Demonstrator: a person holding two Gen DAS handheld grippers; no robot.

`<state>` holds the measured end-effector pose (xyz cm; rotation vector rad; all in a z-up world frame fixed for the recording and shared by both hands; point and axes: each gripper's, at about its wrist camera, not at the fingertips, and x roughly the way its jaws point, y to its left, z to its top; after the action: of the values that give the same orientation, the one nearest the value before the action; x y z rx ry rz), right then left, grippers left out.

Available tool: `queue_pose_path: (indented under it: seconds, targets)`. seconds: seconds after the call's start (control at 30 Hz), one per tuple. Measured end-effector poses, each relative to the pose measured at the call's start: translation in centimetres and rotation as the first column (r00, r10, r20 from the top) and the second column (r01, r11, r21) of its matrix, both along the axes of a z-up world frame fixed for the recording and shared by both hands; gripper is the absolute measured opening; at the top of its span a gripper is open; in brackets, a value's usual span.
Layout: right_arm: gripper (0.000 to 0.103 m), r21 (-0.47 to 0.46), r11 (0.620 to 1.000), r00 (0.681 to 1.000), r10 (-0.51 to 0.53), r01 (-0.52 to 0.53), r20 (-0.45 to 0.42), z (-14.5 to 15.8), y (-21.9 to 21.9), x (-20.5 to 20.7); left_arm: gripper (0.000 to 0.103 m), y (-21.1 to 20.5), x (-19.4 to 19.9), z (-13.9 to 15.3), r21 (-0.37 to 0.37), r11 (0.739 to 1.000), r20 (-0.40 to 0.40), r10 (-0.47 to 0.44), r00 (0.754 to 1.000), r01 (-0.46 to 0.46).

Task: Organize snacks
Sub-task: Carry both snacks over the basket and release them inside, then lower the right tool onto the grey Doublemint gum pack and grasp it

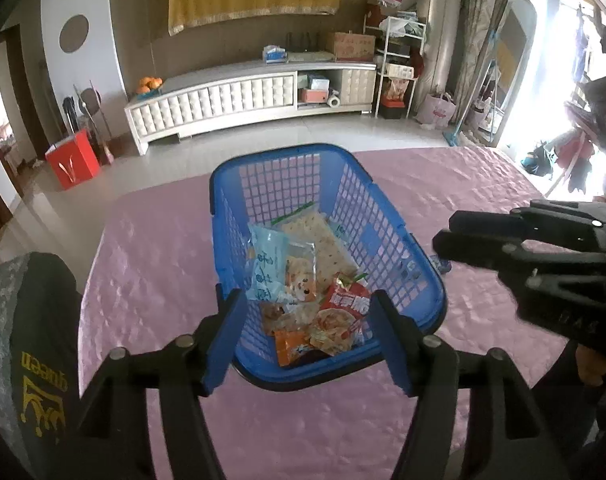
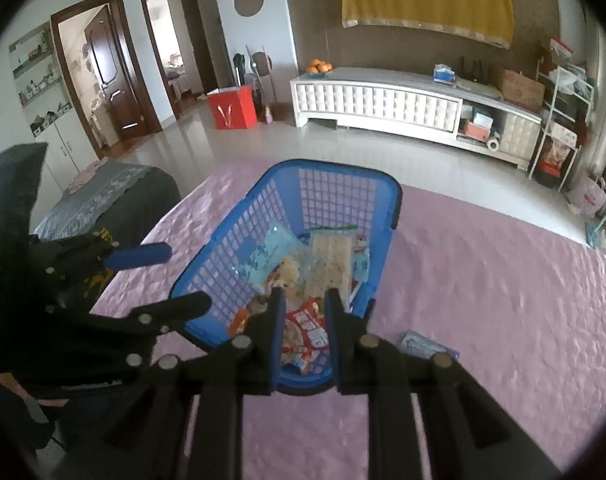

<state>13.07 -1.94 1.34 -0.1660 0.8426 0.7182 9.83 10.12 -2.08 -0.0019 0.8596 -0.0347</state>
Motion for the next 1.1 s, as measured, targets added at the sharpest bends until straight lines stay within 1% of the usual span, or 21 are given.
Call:
queue_pose_path:
  seconds: [0.03,0.07,0.13,0.17,0.27,0.37,0.43,0.5,0.57,0.63,0.73,0.8,0.87,0.9,0.97,1.03,1.1]
  targets:
    - [0.044,-0.003,1.0,1.0,-0.005,0.005,0.005,0.1,-0.2,-0.1,0.072,-0.3,-0.1,0.3,0.004,1.0,0.009,-0.002,1.0,0.002]
    - [0.063,-0.005,1.0,1.0,-0.017,0.017,0.019,0.3,-0.5,-0.3,0.072,-0.6,-0.2,0.4,0.008,1.0,0.013,-0.003,1.0,0.003]
    - [0.073,-0.016,0.999,0.997,-0.048,0.049,0.062,0.7,-1.1,-0.6,0.073,-1.0,-0.3,0.7,0.015,1.0,0.017,-0.003,1.0,0.002]
    - [0.077,-0.014,0.998,0.996,-0.054,0.055,0.067,0.8,-1.4,-0.7,0.073,-1.2,-0.3,0.8,0.012,1.0,0.012,-0.004,1.0,0.004]
    - [0.087,-0.006,0.997,0.996,-0.072,0.073,0.052,1.0,-2.7,-0.5,0.074,-1.7,-0.2,0.8,0.015,1.0,0.004,0.001,1.0,-0.001]
    - [0.091,-0.01,0.995,0.994,-0.101,0.101,0.052,0.9,-3.6,-0.2,0.074,-2.3,0.1,0.9,0.018,1.0,-0.002,0.009,1.0,-0.008]
    - [0.094,-0.01,0.992,0.992,-0.127,0.127,0.021,0.5,-4.6,0.4,0.076,-2.8,0.4,0.8,0.024,1.0,-0.004,0.01,1.0,-0.01]
    - [0.095,-0.022,0.987,0.987,-0.159,0.159,0.014,0.2,-5.5,1.0,0.078,-3.1,0.9,0.4,0.035,0.999,-0.006,0.019,1.0,-0.019]
    - [0.095,-0.066,0.977,0.979,-0.201,0.202,0.019,-0.5,-6.2,1.7,0.078,-3.3,1.5,-0.1,0.035,0.999,-0.019,0.028,0.999,-0.027]
    - [0.095,-0.088,0.972,0.976,-0.218,0.219,0.014,-1.2,-6.7,2.3,0.078,-3.4,2.2,-0.6,0.034,0.999,-0.035,0.04,0.999,-0.038]
    - [0.095,-0.084,0.969,0.97,-0.238,0.234,-0.04,-2.5,-7.5,3.5,0.078,-3.2,3.3,-1.8,0.038,0.997,-0.069,0.075,0.995,-0.072]
    - [0.095,-0.099,0.969,0.97,-0.234,0.227,-0.063,-3.4,-7.6,4.3,0.078,-2.9,3.9,-2.6,0.025,0.995,-0.093,0.097,0.991,-0.095]
    - [0.095,-0.134,0.964,0.969,-0.238,0.228,-0.065,-4.6,-7.6,4.8,0.078,-2.4,4.7,-3.3,0.006,0.994,-0.118,0.113,0.987,-0.113]
    - [0.095,-0.149,0.964,0.969,-0.234,0.219,-0.085,-5.1,-7.6,5.3,0.078,-2.3,5.0,-3.7,0.005,0.993,-0.127,0.117,0.985,-0.118]
    - [0.095,-0.124,0.975,0.969,-0.202,0.185,-0.145,-6.4,-7.8,6.1,0.078,-2.3,5.4,-4.2,0.016,0.993,-0.14,0.119,0.983,-0.118]
    - [0.095,-0.114,0.974,0.968,-0.209,0.194,-0.138,-7.1,-8.3,6.8,0.078,-2.2,6.0,-4.9,0.037,0.991,-0.15,0.132,0.98,-0.128]
    - [0.095,-0.131,0.977,0.969,-0.189,0.169,-0.157,-8.1,-8.1,7.7,0.078,-2.1,6.7,-5.6,0.036,0.99,-0.172,0.138,0.975,-0.134]
